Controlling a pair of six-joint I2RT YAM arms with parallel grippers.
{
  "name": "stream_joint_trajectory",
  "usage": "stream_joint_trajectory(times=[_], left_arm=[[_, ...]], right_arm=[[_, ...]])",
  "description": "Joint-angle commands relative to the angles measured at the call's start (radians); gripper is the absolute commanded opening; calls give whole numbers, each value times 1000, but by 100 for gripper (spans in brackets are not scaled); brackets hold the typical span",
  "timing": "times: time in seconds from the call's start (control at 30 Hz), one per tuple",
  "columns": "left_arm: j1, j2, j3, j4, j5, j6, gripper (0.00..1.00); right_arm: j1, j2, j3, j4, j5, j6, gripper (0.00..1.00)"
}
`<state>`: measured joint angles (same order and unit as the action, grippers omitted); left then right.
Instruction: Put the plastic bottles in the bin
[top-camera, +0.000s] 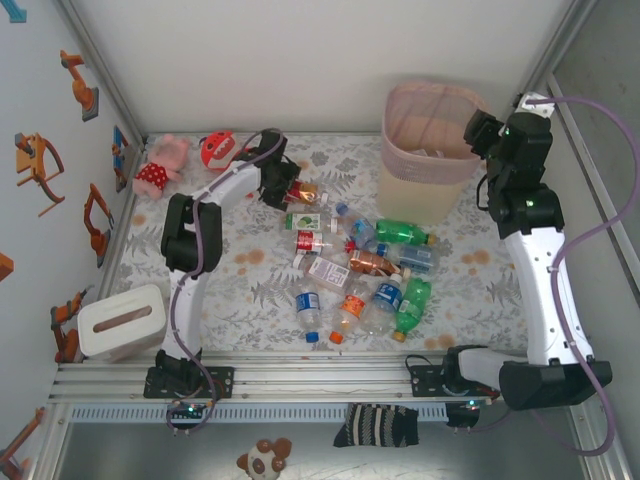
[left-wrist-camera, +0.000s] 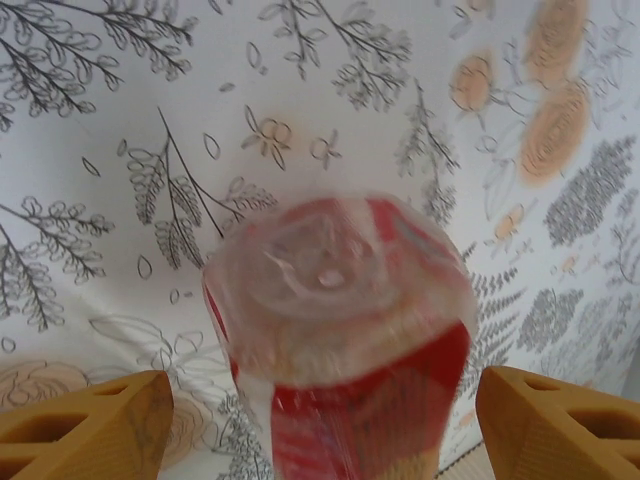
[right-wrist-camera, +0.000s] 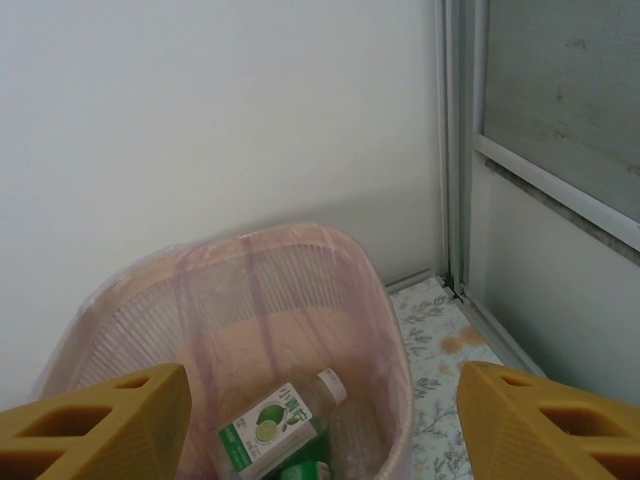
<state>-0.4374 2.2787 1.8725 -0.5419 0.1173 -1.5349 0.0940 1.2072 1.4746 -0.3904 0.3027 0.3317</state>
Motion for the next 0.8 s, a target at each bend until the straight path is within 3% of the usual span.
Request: stream_joint_trajectory(times=[0.0,0.5,0.77], left_arm=[[18,40,52,-18,31,-82,78],[36,83,63,12,59,-139,60],[47,-19,-11,107,47,-101,55]], right_arm=[[-2,-28,-9,-12,28,-27,70],[-3,-67,-33,-33,38,-28,70],[-2,-87,-28,-41,19,-13,70]])
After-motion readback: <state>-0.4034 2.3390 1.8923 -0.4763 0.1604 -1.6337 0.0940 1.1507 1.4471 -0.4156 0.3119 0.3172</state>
